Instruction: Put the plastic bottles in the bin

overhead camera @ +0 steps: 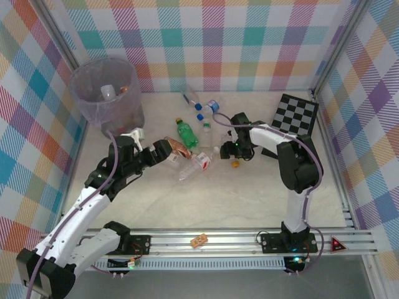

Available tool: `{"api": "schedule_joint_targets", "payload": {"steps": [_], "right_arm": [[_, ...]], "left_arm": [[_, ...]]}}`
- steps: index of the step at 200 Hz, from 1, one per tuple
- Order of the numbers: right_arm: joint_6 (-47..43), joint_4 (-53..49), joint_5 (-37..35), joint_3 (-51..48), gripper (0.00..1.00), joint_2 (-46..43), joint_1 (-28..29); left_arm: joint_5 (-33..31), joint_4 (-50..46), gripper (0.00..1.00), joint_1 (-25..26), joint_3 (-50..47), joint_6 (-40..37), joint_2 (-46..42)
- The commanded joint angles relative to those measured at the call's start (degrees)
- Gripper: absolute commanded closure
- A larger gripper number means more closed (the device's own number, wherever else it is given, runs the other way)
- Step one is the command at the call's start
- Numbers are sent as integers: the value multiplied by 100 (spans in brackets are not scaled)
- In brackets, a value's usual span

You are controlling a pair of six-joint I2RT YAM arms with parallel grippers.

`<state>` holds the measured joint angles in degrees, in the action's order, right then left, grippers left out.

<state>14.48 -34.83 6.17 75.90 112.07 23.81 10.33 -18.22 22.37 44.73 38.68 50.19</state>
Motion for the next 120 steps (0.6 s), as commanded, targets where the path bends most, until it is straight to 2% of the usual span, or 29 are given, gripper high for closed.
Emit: {"api": "schedule_joint_targets", "payload": {"steps": [1, 27, 58, 77, 94, 120], "right_arm": [[13, 90, -47, 1, 37, -17, 36], [-91, 48, -211, -122, 42, -294, 26], [-302, 164, 272, -392, 43, -883, -53], [-449, 152, 414, -558, 44, -1288, -52], [-550, 287, 829, -771, 45, -1689, -52], [-620, 723, 1876, -1128, 47, -2323, 8]], "left_arm": [[-3, 715, 0, 29, -110, 465, -93], [92, 1137, 0, 28, -298, 704, 57], [177, 2291, 1, 56, -823, 1119, 253], [183, 2610, 0, 100, -913, 1305, 433], [169, 2862, 0, 251, -913, 1426, 616], [43, 3410, 0, 758, -905, 1542, 895]]}}
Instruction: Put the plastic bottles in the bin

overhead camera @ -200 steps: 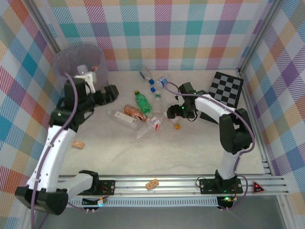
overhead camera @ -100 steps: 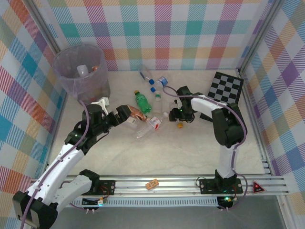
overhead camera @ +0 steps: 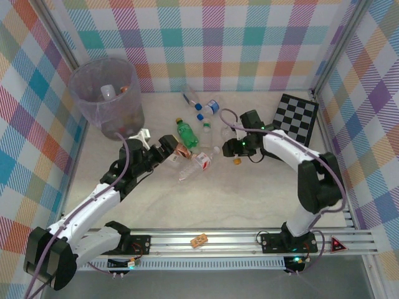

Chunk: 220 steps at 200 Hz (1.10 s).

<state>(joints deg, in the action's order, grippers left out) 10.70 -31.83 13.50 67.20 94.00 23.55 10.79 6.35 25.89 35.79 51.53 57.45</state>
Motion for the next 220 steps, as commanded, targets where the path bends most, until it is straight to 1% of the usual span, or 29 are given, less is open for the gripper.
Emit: {"api": "schedule_joint_targets", "payload": {"steps": [1, 15, 31, 39, 53, 68, 91, 109, 121, 140, 154, 170, 191, 220], "right_arm": [[-243, 437, 1185, -268, 47, -532, 44], [-266, 613, 1805, -377, 47, -796, 146], [-247, 1012, 2625, -565, 47, -997, 256], [-237, 1204, 2849, -648, 47, -1064, 317], [-301, 1302, 3034, -669, 47, -1060, 478], [-388, 1369, 3136, -682, 47, -1043, 666], [-329, 1548, 3281, -734, 46, -1041, 856], [-244, 1667, 3317, -760, 46, -1032, 910], [-175, 1782, 3369, -787, 46, -1032, 922], [-122, 1865, 3336, -787, 46, -1007, 923], [-54, 1925, 3331, -805, 46, -1023, 930], [-33, 1949, 3280, -814, 46, -1049, 932], [-54, 1847, 3149, -780, 45, -1020, 926], [-24, 1804, 3066, -776, 38, -1002, 929]], "left_arm": [[-5, 981, 0, 425, -11, 268, 178], [26, 1405, 0, 666, -12, 417, 381], [98, 1654, 0, 876, 110, 472, 646], [79, 1738, 0, 969, 181, 476, 792], [97, 1912, 0, 1091, 288, 481, 1043], [134, 2186, 0, 1184, 353, 616, 1353], [181, 2911, 1, 1328, 387, 894, 1759], [176, 3036, 3, 1450, 512, 916, 1984], [179, 3012, 6, 1516, 591, 918, 2127], [179, 3341, 12, 1591, 546, 1057, 2325], [174, 3532, 21, 1604, 508, 1161, 2425], [147, 3503, 27, 1612, 514, 1160, 2398], [107, 3184, 34, 1609, 618, 1017, 2293], [35, 2906, 39, 1606, 640, 897, 2164]]}}
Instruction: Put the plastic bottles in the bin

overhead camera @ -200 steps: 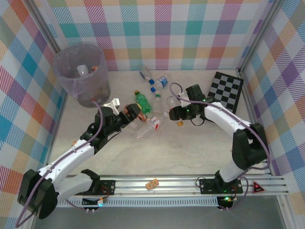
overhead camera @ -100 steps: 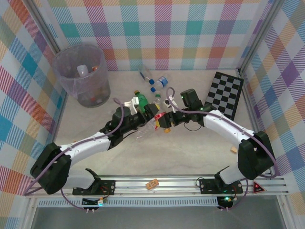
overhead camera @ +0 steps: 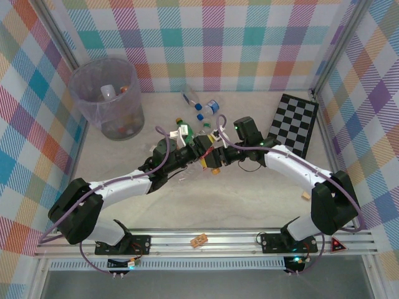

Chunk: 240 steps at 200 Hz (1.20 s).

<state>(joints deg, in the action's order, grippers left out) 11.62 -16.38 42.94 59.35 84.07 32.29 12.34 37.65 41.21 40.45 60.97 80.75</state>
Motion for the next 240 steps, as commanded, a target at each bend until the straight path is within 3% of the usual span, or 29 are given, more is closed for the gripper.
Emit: {"api": "schedule_joint_targets", "payload": {"steps": [1, 56, 115, 183, 240], "right_arm": [[-116, 258, 120, 7, 38, -12, 56], [-481, -466, -393, 214, 11, -474, -96], [-566, -1215, -864, 51, 6, -1570, -555], [-388, -1528, -1248, -290, 7, -1933, -681], [-383, -1696, -1338, -377, 8, -2092, -685]], "left_arm": [[-124, -232, 39, 77, 170, -49, -170], [-328, -1004, 42, 38, 323, -447, -410], [-131, -1935, 46, -354, 841, -906, -638], [673, -4301, 49, -1724, 3069, -2217, -760], [1324, -5177, 58, -3677, 4967, -2536, -133]]}}
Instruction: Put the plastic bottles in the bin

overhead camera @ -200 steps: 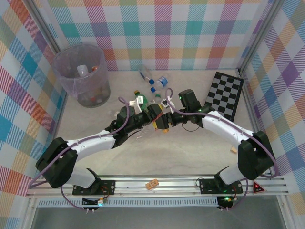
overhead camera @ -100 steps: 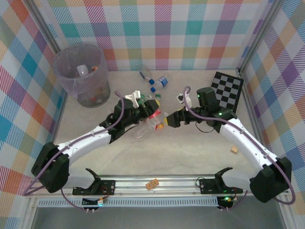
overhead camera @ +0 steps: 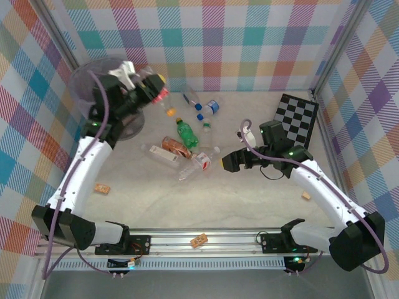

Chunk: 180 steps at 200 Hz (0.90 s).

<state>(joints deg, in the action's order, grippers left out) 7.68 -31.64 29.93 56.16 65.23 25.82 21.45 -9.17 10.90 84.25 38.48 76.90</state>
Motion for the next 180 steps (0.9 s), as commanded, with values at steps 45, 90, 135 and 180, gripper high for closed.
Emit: {"api": "schedule_joint_targets", "payload": {"steps": [45, 90, 135, 180], "right_arm": [[82, -291, -168, -217, 9, -400, -32], [302, -292, -82, -322, 12, -606, -26], [444, -323, -53, -464, 13, -678, -25], [440, -364, -181, -470, 13, -715, -32]], "left_arm": [[223, -209, 64, -1895, 1393, -198, 850], [-141, -235, 74, -2553, 2049, -132, 1769], [-309, -487, 82, -2672, 2769, -418, 2738], [-559, -1791, 81, -2560, 3438, -1563, 3393]]}}
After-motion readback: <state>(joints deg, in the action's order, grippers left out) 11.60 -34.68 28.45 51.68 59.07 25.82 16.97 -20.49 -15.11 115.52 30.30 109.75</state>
